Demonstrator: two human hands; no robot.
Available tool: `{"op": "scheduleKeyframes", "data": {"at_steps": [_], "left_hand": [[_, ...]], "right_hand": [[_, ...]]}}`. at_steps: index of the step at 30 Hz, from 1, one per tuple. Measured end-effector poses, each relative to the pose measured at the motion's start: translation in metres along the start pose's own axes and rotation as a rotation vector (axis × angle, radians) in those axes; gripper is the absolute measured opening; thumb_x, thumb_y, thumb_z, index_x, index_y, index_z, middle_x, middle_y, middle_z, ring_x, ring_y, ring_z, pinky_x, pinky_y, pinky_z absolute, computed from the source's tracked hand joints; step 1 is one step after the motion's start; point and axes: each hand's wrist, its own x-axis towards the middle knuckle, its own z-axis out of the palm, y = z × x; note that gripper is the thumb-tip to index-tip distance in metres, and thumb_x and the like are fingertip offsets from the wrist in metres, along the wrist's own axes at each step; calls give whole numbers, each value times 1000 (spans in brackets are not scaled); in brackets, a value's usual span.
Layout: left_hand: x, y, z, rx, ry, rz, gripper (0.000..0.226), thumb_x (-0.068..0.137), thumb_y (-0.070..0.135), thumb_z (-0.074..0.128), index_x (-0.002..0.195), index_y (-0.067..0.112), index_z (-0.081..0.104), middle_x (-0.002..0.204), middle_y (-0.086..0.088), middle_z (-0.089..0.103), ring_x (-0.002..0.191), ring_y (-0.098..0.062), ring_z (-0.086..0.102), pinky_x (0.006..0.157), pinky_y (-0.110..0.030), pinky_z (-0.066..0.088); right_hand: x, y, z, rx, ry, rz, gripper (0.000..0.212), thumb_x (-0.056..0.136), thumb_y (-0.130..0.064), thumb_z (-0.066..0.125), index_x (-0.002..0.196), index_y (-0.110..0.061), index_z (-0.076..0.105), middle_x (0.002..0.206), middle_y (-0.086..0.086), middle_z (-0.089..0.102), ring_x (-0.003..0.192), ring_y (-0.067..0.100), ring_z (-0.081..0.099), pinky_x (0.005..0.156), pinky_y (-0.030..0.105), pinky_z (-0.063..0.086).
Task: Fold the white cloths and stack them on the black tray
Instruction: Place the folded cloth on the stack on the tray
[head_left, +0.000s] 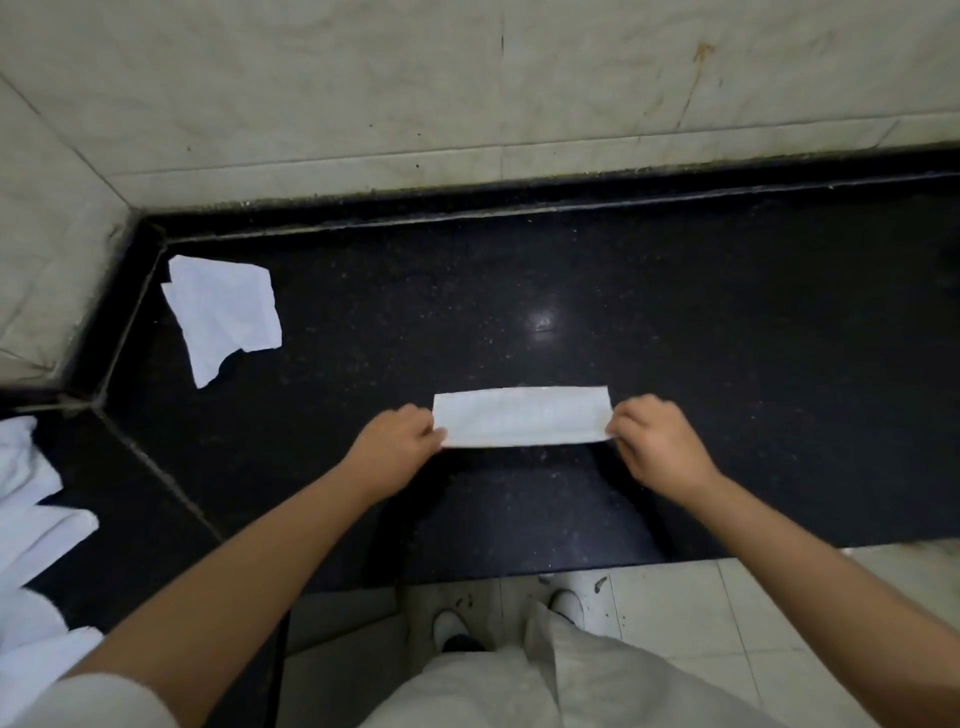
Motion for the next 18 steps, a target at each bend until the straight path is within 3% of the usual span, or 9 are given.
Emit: {"op": "scheduleKeyframes", "data": {"at_steps": [3,6,9,12,14,15,16,18], "left_hand": [[-12,-1,45,79,-114,62,28,45,32,87,65,17,73,59,6,62,51,-12,60,42,-17,43],[-22,3,51,151,-119,77,17,58,36,74,61,20,71,57,7,62,48,-9,58,43,-14,43],[-24,-2,51,185,30,134,33,75,32,42,60,23,70,59,8,62,50,-9,58,46,-14,44],[-12,3,45,67,112,93,38,76,29,38,70,17,74,66,4,68,56,-12,65,48,-15,49],[1,17,39,12,155,21,40,81,27,38,88,10,74,88,-4,72,77,-20,71,63,-20,56],[9,24,36,-16,177,-61,41,87,25,38,108,6,68,112,-11,67,102,-25,67,82,-23,54],[17,29,36,-39,139,-138,43,95,24,36,130,4,51,138,-13,49,129,-25,48,104,-26,41],[25,38,36,-66,-28,-223,54,101,29,28,148,7,14,159,-7,8,148,-20,6,120,-31,10]], "right_hand": [[-21,-12,27,2,-178,66,29,36,-3,87,56,-13,69,67,3,69,58,24,66,48,26,48],[-29,-15,33,-10,-168,167,31,34,-6,88,58,-15,71,73,3,71,63,23,68,45,29,49],[-34,-18,30,61,-135,301,23,51,-3,83,71,-8,73,83,11,71,72,33,68,55,38,52],[-25,-29,23,177,-139,651,26,85,-18,60,103,0,64,105,18,63,97,37,57,80,43,47],[-16,-36,24,140,-259,790,37,91,-32,48,110,-1,56,114,16,58,106,33,52,87,39,43],[-11,-40,24,126,-319,833,39,92,-35,45,111,-2,54,117,16,56,109,32,51,88,39,43],[-7,-44,26,127,-351,871,39,92,-35,44,112,-2,53,120,16,55,111,32,51,90,38,42],[0,-49,30,175,-365,949,36,93,-30,43,112,-1,52,122,16,55,113,32,51,92,38,41]]}}
